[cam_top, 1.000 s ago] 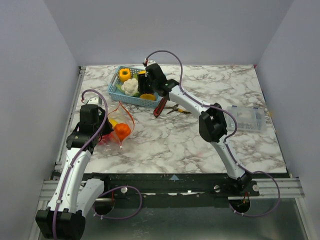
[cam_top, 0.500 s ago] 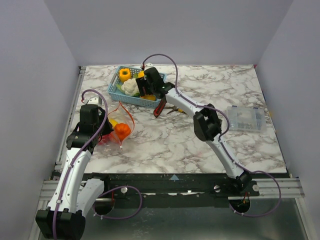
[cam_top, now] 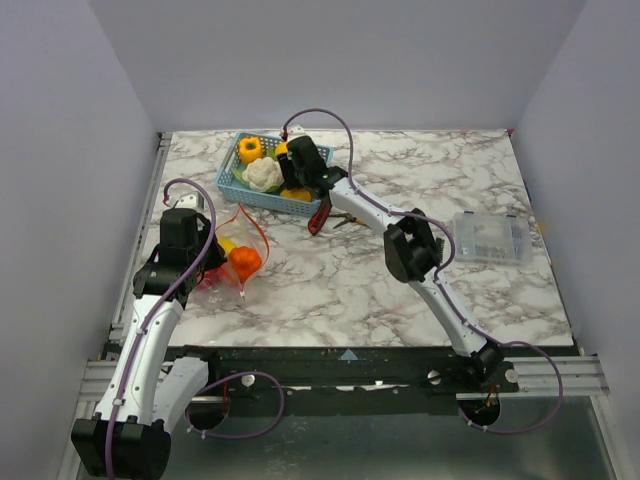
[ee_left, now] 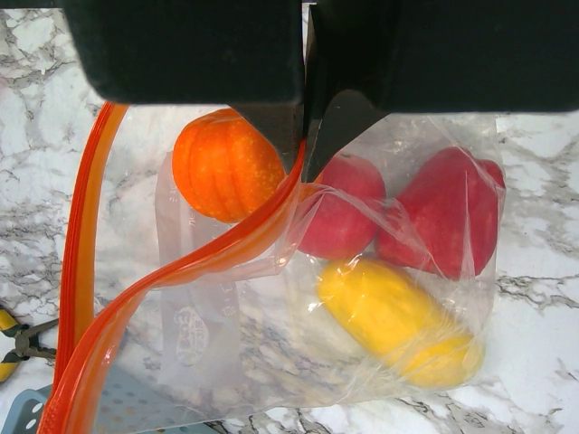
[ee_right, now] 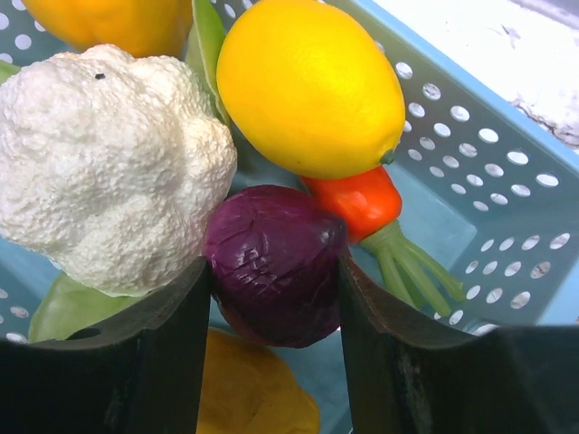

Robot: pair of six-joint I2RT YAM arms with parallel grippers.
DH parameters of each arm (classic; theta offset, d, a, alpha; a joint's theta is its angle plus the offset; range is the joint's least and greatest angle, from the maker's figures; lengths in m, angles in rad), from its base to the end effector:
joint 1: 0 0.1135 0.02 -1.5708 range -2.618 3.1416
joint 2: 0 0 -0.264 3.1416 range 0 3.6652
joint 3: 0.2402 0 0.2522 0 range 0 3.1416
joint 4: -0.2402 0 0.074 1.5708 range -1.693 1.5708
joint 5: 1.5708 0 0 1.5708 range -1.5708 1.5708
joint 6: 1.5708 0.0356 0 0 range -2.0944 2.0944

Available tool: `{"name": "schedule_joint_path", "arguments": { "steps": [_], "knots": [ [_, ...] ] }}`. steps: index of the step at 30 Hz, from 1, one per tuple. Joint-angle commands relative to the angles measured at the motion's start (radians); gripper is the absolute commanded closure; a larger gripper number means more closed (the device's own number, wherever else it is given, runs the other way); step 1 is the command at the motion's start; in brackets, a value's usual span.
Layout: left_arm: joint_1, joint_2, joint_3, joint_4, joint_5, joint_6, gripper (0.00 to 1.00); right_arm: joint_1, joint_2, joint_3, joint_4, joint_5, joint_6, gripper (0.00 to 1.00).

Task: Place the food in the zip-top bag and seal the zipper

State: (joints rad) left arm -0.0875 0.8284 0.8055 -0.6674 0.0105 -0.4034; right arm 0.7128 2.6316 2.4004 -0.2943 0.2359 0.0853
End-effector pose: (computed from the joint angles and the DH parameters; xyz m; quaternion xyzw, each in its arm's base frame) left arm 0.1716 -0.0154 0.2926 -0.1401 0.8937 -0.1082 0.4122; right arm 0.4568 0.3838 0.1902 -0.2097 0.8366 0.0986 0.4964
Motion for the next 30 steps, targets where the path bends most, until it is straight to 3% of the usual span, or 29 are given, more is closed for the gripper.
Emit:
{"name": "schedule_joint_path", "arguments": {
  "steps": [1, 5, 12, 21, 30],
  "knots": [
    [-0.004, -0.004, -0.008, 0.015, 0.01, 0.012, 1.0, 0.007, 0.028, 0.049, 0.015, 0.059, -0.039, 0.58],
    [-0.004, -0.009, -0.006, 0.015, 0.009, 0.012, 1.0, 0.006, -0.005, 0.052, 0.011, 0.037, -0.022, 0.78],
    [-0.004, -0.016, -0.009, 0.015, 0.007, 0.012, 1.0, 0.006, -0.098, 0.028, 0.01, -0.044, 0.063, 0.98],
    [-0.006, -0.016, -0.011, 0.017, 0.016, 0.012, 1.0, 0.006, -0.282, -0.118, 0.0, -0.118, 0.169, 1.0],
    [-0.006, -0.012, -0.011, 0.019, 0.028, 0.012, 1.0, 0.025, -0.574, -0.516, 0.146, -0.377, 0.356, 1.0]
  ]
}}
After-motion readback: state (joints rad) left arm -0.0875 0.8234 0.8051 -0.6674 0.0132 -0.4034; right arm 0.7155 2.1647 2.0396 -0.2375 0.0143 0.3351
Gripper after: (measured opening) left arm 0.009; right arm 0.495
